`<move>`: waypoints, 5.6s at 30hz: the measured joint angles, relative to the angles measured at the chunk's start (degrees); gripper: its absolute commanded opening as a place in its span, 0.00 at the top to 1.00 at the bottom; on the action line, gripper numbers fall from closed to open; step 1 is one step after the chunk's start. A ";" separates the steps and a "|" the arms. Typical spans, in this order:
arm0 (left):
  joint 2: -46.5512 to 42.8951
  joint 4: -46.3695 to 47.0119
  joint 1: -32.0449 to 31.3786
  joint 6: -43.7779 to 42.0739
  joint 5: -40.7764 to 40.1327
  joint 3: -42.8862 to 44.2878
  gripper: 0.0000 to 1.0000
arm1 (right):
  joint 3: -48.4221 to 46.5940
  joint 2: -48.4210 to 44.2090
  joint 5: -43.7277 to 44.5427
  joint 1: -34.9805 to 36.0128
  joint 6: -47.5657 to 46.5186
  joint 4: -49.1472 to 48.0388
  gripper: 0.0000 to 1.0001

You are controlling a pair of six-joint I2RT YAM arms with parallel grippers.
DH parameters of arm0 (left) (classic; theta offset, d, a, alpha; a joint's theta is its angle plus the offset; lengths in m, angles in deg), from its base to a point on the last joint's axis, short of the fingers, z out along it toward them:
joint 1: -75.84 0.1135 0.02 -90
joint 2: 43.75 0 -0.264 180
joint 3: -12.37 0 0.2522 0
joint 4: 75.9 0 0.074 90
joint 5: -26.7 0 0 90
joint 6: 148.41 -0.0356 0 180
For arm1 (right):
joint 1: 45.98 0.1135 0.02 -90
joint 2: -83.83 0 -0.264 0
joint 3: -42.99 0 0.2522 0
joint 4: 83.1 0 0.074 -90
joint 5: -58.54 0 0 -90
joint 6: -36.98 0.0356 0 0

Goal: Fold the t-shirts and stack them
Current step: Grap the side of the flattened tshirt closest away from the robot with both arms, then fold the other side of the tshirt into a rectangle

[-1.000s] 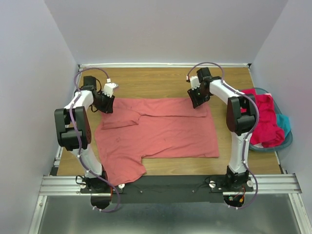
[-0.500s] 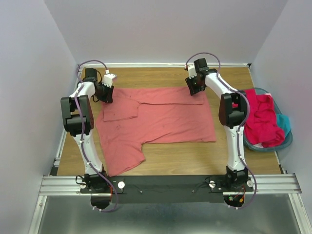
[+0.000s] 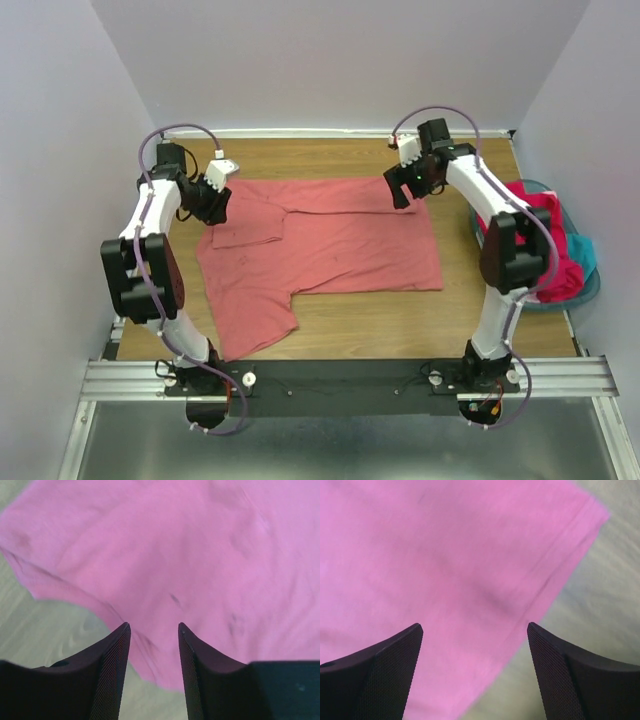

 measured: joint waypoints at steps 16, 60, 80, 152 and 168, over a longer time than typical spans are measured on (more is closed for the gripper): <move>-25.07 -12.76 1.60 -22.40 -9.31 -30.67 0.54 | 33.99 -23.85 -0.74 0.66 -18.78 11.32 0.50; -28.46 -10.14 -1.25 -28.85 -16.61 -38.82 0.54 | 50.25 -28.81 7.21 5.66 -20.20 0.13 0.99; -18.95 -3.61 -10.86 -24.22 -24.81 -36.37 0.69 | 47.80 -26.25 7.41 5.66 -18.80 0.72 0.99; -27.98 -15.67 -16.35 -21.29 -29.24 -22.93 1.00 | 43.58 -35.71 9.31 2.49 -20.00 8.76 0.99; -15.63 -6.19 -16.26 -19.93 -28.57 -13.03 1.00 | 28.79 -20.04 9.33 -1.75 -24.30 9.35 0.99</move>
